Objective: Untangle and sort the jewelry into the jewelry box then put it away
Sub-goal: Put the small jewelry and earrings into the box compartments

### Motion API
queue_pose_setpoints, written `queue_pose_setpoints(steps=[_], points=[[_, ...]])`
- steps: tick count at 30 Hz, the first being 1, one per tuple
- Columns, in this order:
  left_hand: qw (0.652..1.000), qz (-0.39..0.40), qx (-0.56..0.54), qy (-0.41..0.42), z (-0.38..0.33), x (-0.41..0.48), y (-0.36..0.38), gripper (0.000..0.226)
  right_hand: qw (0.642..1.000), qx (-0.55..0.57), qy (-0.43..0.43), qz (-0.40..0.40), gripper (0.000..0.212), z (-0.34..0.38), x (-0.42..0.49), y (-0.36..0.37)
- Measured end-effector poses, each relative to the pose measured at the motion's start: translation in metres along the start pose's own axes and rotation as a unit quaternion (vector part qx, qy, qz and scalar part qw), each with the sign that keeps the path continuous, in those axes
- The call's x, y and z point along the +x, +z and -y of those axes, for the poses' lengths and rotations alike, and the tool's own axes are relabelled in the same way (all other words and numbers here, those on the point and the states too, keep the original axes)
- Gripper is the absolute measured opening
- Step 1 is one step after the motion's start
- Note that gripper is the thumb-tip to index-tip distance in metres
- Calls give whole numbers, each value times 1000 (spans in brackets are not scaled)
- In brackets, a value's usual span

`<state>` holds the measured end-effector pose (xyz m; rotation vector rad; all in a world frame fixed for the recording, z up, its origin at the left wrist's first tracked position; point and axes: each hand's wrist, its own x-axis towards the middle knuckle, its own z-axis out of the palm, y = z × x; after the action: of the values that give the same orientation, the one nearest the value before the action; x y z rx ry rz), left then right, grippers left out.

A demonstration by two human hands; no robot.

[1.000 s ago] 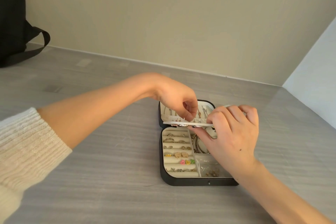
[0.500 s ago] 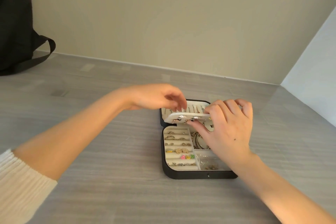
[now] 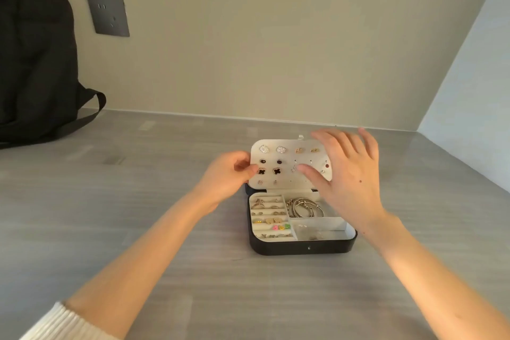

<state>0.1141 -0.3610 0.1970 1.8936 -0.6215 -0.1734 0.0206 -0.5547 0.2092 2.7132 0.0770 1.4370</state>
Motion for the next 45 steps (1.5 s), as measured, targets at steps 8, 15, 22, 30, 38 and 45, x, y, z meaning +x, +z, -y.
queue_pose_setpoints(steps=[8, 15, 22, 30, 38, 45], points=[[991, -100, -80, -27, 10, -2, 24, 18, 928, 40, 222, 297, 20, -79, -63, -34], [990, -121, -63, -21, 14, -7, 30, 30, 913, 61, 248, 318, 22, -72, -75, -16], [993, -115, -40, -9, 27, -7, 27, 36, 913, 53, 252, 316, 13, -65, -72, -8], [989, -144, -9, 16, 31, -5, 28, 38, 748, 466, 331, 336, 10, 14, -19, -47], [990, -140, -9, 7, 34, -3, 26, 38, 707, 381, 267, 533, 6, 67, 14, -17], [991, -133, -23, 3, 35, -1, 25, 35, 697, 330, 246, 588, 14, 73, 24, -5]])
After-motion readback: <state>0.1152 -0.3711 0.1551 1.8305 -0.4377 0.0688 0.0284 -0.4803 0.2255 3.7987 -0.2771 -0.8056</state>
